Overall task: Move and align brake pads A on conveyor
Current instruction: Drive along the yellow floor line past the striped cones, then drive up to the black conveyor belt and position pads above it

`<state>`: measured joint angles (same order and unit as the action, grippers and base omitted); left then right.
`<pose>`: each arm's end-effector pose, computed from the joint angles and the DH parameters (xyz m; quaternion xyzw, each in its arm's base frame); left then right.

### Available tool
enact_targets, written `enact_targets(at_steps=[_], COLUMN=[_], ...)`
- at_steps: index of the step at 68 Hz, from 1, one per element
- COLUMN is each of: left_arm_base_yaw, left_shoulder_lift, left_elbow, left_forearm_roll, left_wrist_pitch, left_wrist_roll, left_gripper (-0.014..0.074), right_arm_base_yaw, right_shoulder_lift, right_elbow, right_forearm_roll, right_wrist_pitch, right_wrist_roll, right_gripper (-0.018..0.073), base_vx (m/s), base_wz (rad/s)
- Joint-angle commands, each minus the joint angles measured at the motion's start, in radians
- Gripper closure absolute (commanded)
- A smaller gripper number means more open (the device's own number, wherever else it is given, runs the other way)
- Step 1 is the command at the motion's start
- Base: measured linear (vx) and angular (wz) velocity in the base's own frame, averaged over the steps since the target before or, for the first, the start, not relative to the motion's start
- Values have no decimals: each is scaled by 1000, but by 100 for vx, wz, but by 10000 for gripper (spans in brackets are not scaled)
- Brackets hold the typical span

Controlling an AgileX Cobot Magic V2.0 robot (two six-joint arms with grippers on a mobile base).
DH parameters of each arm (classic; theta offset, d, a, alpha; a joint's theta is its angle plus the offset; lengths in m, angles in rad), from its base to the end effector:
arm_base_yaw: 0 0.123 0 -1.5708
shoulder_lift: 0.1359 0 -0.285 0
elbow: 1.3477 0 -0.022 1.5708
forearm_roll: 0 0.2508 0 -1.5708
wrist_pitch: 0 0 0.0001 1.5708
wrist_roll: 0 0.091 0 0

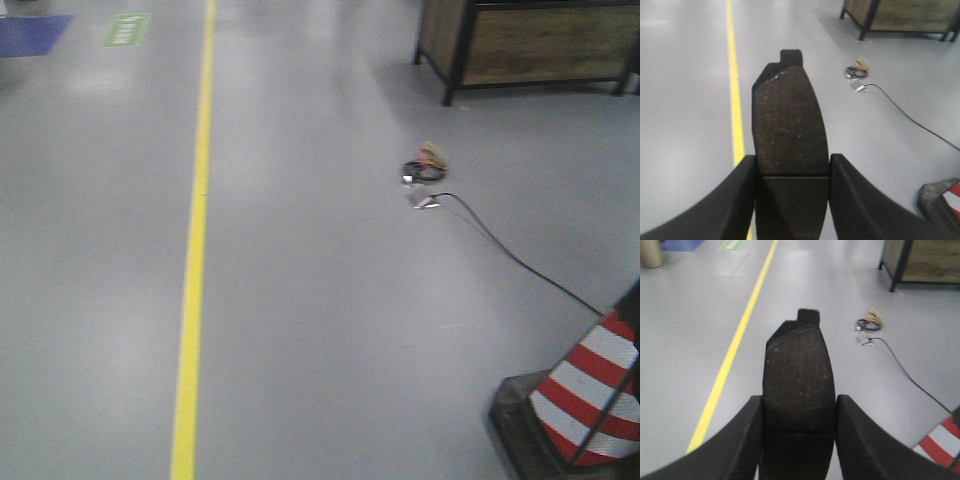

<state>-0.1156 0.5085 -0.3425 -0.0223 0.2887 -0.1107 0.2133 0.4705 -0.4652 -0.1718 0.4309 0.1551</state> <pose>0.1080 -0.0131 0.2636 -0.0050 0.8244 -0.0725 0.5614 0.0985 0.0147 0.2972 -0.0670 0.8145 0.0319 0.5754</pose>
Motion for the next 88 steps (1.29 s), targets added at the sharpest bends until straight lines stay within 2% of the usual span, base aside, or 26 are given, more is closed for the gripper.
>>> enact_targets(at_steps=[1, 88], left_arm_base_yaw=[-3, -3], left_shoulder_lift=[2, 2], left_elbow=[-28, -28], left_forearm_roll=[-7, -7], left_wrist_pitch=[-91, -91], left_wrist_roll=[-10, -10], left_gripper=[602, 602], right_arm_base_yaw=[-4, -4], right_shoulder_lift=[3, 3], right_elbow=[-29, -29], right_forearm_roll=[-12, -12], right_wrist_pitch=[-99, -99], right_wrist_roll=[-5, -5], right_gripper=[566, 566], base_vx=[30, 18], base_wz=[-59, -82])
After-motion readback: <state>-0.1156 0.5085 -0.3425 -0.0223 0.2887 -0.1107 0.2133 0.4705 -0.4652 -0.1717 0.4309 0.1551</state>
